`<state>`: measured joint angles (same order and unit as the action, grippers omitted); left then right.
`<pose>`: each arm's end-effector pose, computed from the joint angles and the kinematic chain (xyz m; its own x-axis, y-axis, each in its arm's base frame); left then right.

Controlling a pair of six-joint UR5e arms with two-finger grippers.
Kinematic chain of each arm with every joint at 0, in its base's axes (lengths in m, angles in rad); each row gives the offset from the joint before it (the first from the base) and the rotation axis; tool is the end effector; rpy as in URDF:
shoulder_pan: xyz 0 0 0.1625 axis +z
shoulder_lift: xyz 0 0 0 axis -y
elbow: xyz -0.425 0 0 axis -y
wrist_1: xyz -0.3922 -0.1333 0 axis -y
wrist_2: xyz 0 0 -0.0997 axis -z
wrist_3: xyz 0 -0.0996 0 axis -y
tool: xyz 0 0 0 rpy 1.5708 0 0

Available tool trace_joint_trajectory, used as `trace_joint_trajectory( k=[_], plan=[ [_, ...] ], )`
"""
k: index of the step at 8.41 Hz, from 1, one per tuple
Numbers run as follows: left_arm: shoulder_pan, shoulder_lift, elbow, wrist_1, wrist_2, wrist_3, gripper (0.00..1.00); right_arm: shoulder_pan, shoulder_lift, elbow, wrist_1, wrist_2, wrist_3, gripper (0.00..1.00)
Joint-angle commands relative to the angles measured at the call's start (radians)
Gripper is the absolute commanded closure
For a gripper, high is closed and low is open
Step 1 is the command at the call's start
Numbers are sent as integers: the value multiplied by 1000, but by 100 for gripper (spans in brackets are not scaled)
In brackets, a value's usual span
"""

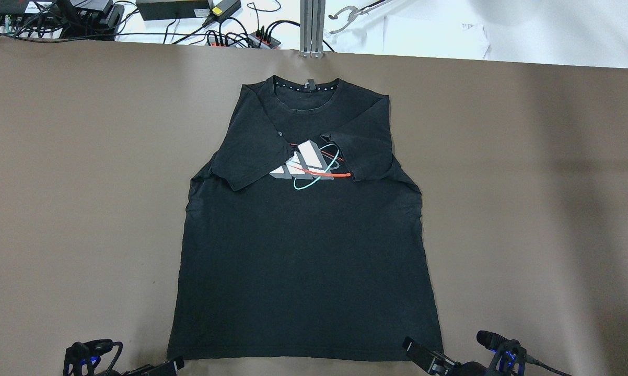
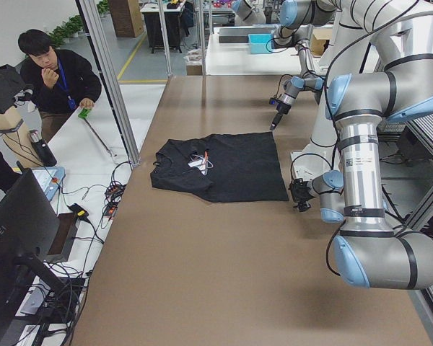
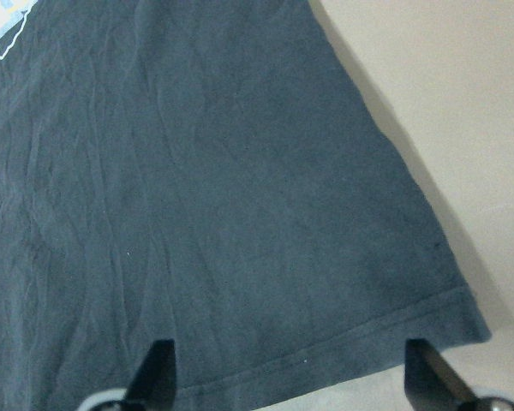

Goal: Fold clothes
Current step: 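Grasp both hem corners with the left and right grippers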

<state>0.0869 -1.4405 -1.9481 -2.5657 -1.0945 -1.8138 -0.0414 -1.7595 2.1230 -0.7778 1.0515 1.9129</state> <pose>0.4549 -0.1400 0.4222 0.2269 -0.1949 -0.9542 0.4221 0.9026 -0.0840 -0.4134 -0.1658 0.3841 0.2387 0.2816 0.9294 -0.5287 0.8405 -0.1189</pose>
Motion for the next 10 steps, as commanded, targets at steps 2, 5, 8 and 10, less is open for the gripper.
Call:
trace_joint_trajectory(
  k=[2, 5, 8, 10],
  plan=[
    [-13, -8, 3, 6, 4, 1, 43, 0, -1, 0, 0, -1, 0, 5],
    [-36, -8, 4, 22, -1, 4, 43, 1, -1, 0, 0, -1, 0, 5],
    [-45, -29, 4, 36, -1, 4, 43, 1, -1, -2, 0, -1, 0, 5],
    [-50, -66, 3, 79, -2, 4, 50, 1, -1, -2, 0, -1, 0, 5]
  ],
)
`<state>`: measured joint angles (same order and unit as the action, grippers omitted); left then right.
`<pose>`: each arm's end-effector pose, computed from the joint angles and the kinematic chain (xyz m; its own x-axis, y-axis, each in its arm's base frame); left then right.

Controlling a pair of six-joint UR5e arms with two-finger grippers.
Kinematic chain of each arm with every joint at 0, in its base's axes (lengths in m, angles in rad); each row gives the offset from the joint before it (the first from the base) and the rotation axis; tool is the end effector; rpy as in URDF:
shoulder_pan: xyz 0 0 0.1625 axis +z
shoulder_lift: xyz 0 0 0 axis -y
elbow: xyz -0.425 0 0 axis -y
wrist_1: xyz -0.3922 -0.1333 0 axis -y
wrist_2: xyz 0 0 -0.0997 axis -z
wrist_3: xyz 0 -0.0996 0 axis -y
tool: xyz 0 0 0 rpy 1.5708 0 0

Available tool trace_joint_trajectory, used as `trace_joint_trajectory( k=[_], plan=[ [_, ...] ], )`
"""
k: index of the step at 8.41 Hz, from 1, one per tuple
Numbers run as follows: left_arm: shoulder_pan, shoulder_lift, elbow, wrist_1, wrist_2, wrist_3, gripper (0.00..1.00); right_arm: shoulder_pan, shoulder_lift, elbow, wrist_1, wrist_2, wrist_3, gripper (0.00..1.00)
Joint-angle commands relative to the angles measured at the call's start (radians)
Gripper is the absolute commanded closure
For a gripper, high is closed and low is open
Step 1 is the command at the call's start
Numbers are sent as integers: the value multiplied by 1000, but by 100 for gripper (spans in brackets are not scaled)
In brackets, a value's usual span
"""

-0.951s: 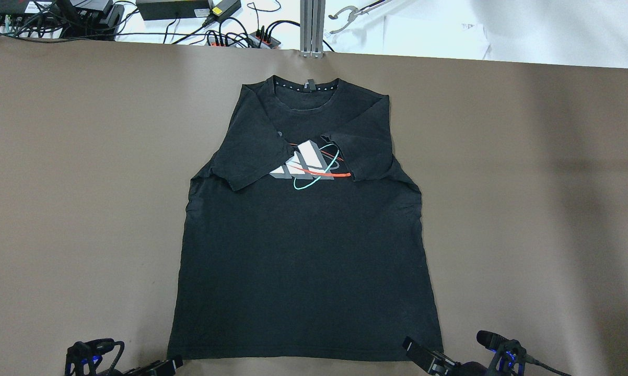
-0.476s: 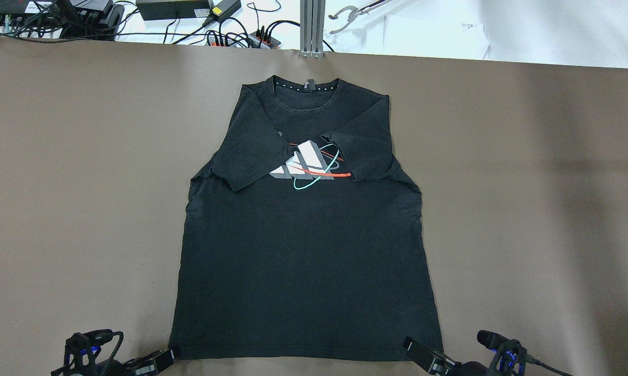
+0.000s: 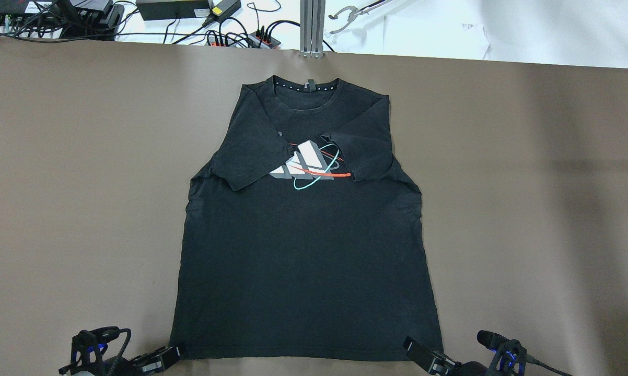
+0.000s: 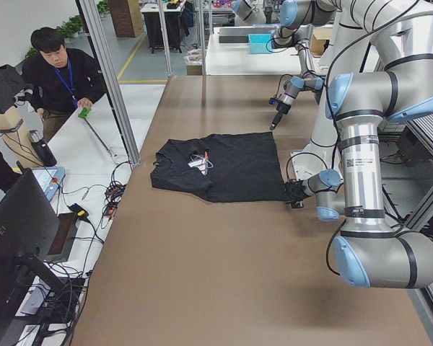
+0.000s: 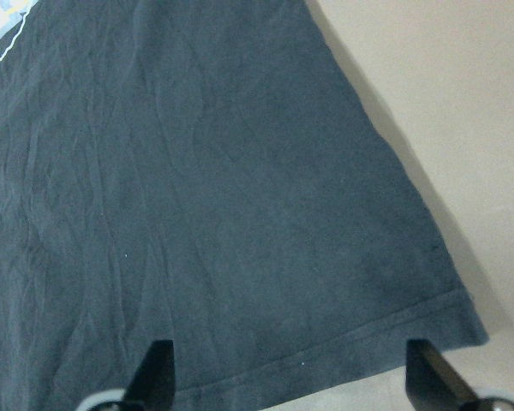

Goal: Fold clothes
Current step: 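Grasp both hem corners with the left and right grippers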

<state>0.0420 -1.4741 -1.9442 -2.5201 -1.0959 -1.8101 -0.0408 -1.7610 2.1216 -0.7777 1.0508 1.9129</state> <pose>0.4604 -0.1597 0.4145 0.2350 -0.2011 -0.9510 0.4615 0.8842 -0.0729 -0.4132 -0.1661 0.3853 0.2409 0.2815 0.9288 -0.5300 0.8398 -0.1171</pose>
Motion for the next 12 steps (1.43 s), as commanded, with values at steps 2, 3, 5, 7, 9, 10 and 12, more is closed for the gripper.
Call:
trace_joint_trajectory(
  k=[2, 3, 5, 7, 9, 10, 12],
  plan=[
    [-5, -34, 1, 37, -1, 0, 61, 1, 0, 0, 0, 0, 0, 5],
    [-7, -29, -1, 37, -1, 0, 77, 1, 0, 0, 0, 0, 0, 5],
    [-7, -23, -4, 35, -1, 5, 100, 1, -8, -3, -2, -2, -3, 5],
    [-5, -29, -4, 37, -1, 9, 100, 2, -41, -46, -2, -2, -8, 6],
    [-5, -31, -2, 37, -1, 9, 100, 1, -38, -115, -3, -2, -6, 10],
    [-5, -32, -1, 37, -1, 9, 100, -1, -34, -114, -3, -2, -2, 15],
    [-5, -34, -1, 37, -1, 9, 100, -1, -32, -114, -2, -9, 3, 49]
  ],
)
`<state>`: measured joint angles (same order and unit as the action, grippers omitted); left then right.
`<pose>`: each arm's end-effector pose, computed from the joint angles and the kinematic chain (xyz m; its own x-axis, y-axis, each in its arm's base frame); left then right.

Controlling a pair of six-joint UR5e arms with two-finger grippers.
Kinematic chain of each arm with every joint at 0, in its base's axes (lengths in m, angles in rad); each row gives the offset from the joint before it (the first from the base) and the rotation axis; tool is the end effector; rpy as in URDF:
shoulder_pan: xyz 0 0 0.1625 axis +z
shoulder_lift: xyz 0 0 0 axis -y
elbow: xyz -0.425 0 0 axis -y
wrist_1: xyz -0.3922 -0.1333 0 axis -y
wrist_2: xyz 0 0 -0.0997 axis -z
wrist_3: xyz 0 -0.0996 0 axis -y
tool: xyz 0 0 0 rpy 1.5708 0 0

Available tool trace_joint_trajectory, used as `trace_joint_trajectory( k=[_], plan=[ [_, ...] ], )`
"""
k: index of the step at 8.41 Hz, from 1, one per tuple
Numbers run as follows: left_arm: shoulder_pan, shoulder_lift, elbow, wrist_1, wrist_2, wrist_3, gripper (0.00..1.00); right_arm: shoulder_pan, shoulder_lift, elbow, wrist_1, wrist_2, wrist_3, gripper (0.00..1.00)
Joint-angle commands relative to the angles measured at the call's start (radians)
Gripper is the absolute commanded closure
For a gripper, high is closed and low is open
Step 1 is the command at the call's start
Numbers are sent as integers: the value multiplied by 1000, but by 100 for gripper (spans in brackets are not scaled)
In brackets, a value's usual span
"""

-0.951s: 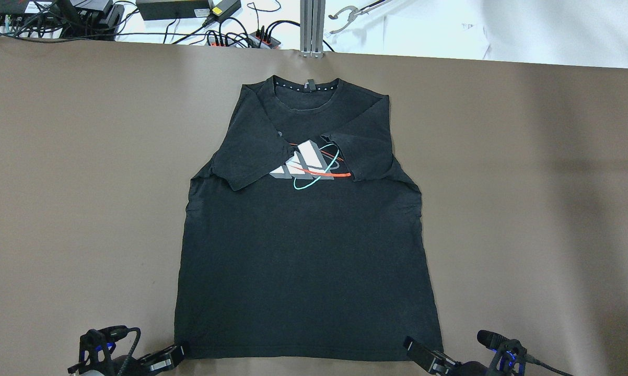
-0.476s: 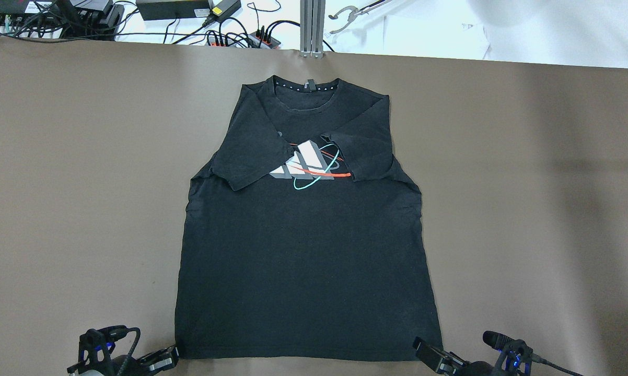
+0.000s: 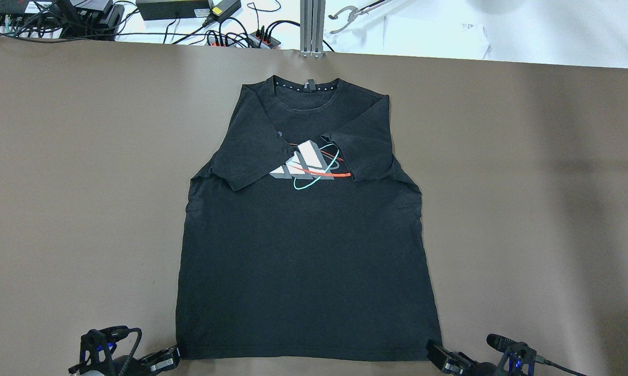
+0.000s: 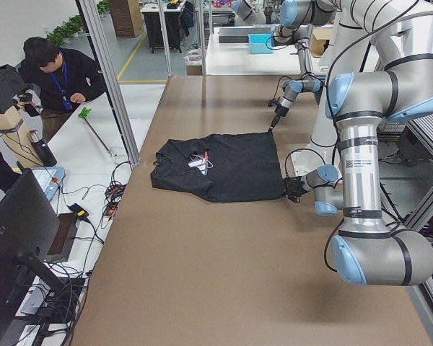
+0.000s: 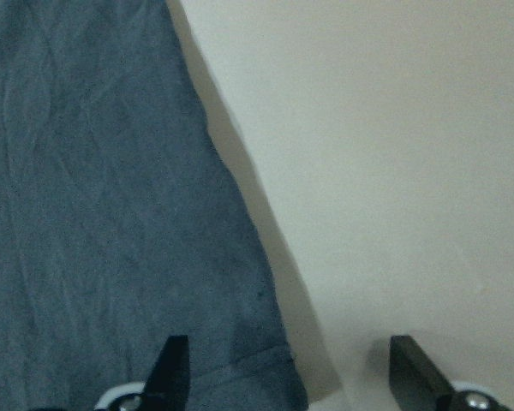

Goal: Fold clothes
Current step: 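Grasp both hem corners with the left and right grippers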

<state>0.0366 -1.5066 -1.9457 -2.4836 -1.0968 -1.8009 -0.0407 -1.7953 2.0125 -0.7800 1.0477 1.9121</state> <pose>0.4696 -0.1617 0.4031 0.2408 -0.1943 -0.9509 0.4635 0.8838 -0.0632 -0.4216 -0.1660 0.4540 0.3729 0.2750 0.8862 -0.5430 0.8391 -0.0319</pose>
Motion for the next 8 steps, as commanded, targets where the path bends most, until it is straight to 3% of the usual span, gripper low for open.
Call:
trace_joint_trajectory(
  k=[1, 2, 4, 5, 6, 8],
  plan=[
    [2, -3, 1, 0, 0, 0, 100, -1, 4, 0, 1, -5, 4, 65],
    [0, -1, 1, -1, 0, 0, 100, -1, 11, 3, 1, -5, 4, 76],
    [2, -1, 1, -1, 0, 0, 100, -1, 23, 3, 1, -5, 4, 77],
    [0, -1, -1, -1, 0, 2, 100, -1, 24, 3, 1, -5, 4, 83],
    [0, -3, -1, -1, 0, 2, 100, -2, 24, 3, 1, -5, 4, 97],
    [-21, 6, -50, 0, -17, 8, 100, 2, 20, 69, -2, -3, -4, 100]
  ],
)
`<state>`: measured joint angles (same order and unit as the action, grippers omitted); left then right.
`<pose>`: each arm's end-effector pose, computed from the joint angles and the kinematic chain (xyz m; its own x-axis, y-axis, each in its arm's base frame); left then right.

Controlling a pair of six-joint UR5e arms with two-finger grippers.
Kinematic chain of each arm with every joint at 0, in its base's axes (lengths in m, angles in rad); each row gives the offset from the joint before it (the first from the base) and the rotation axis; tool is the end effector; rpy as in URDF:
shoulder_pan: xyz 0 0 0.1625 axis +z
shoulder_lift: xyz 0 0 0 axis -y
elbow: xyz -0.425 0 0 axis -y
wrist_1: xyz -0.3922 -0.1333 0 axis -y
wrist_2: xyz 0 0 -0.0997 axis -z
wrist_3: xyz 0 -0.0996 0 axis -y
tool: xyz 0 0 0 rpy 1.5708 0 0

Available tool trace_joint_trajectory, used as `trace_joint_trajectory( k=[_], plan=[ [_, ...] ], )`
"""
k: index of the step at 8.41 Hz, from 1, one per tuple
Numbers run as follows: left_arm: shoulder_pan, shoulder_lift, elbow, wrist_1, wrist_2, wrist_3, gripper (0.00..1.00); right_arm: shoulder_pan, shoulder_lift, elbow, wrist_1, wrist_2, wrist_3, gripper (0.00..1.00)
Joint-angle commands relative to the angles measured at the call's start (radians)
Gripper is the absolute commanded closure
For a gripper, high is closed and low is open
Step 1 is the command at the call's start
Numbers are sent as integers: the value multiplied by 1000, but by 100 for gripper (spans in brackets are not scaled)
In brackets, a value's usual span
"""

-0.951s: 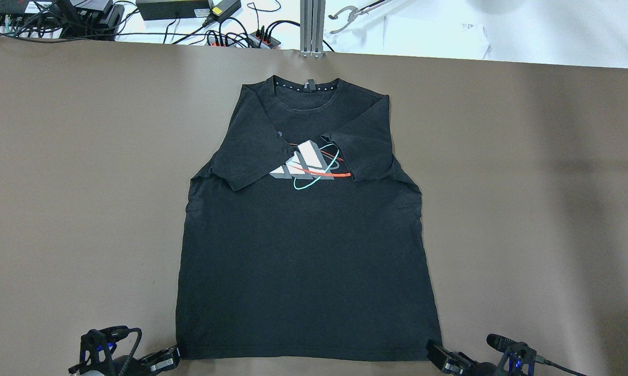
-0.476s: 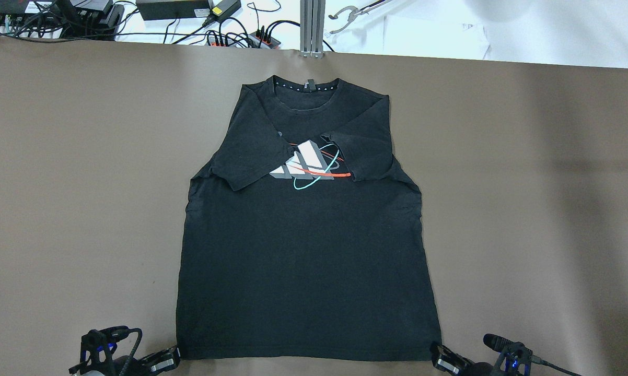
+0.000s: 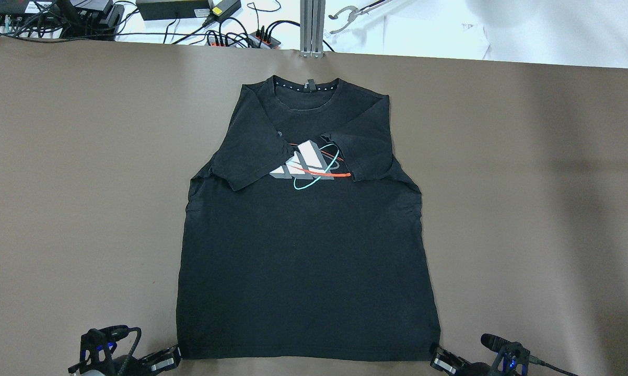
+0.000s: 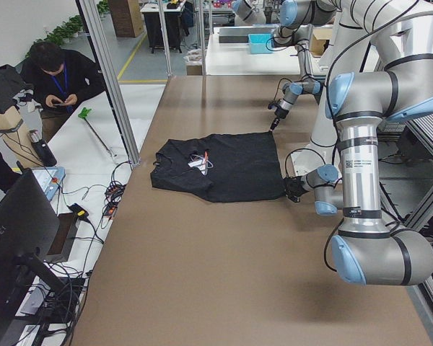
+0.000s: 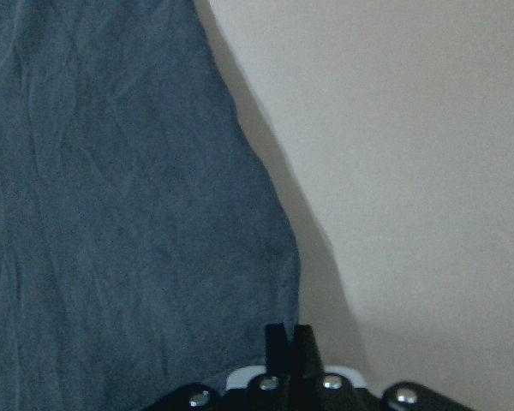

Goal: Fold clothes
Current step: 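Grasp both hem corners with the left and right grippers, then lift the hem with both grippers and fold it toward the neckline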

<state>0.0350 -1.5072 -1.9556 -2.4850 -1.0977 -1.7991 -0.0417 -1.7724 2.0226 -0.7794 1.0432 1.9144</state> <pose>0.4676 -0.1624 0.3979 0.2301 -0.1935 -0.9537 0.4629 0.8838 -0.0676 -0.4268 -0.1658 0.4392 0.3408 0.2771 0.8984 -0.5448 0.8370 -0.0515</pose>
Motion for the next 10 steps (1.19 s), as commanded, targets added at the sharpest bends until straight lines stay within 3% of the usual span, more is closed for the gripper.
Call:
trace_joint_trajectory(
  k=[1, 3, 5, 7, 8, 10],
  plan=[
    [-77, 7, -67, 41, -87, 27, 100, 12, -5, 132, -20, 6, -24, 100],
    [-227, -40, -204, 284, -276, 81, 100, 119, 25, 247, -119, 74, -188, 100],
    [-456, -183, -236, 487, -515, 189, 100, 395, 143, 237, -194, 356, -318, 100],
    [-689, -337, -236, 709, -773, 365, 100, 595, 320, 232, -443, 567, -414, 100],
    [-780, -390, -236, 800, -879, 441, 100, 646, 379, 234, -539, 637, -469, 100],
    [-875, -404, -253, 871, -1058, 565, 100, 674, 381, 251, -561, 797, -541, 100]
  ],
)
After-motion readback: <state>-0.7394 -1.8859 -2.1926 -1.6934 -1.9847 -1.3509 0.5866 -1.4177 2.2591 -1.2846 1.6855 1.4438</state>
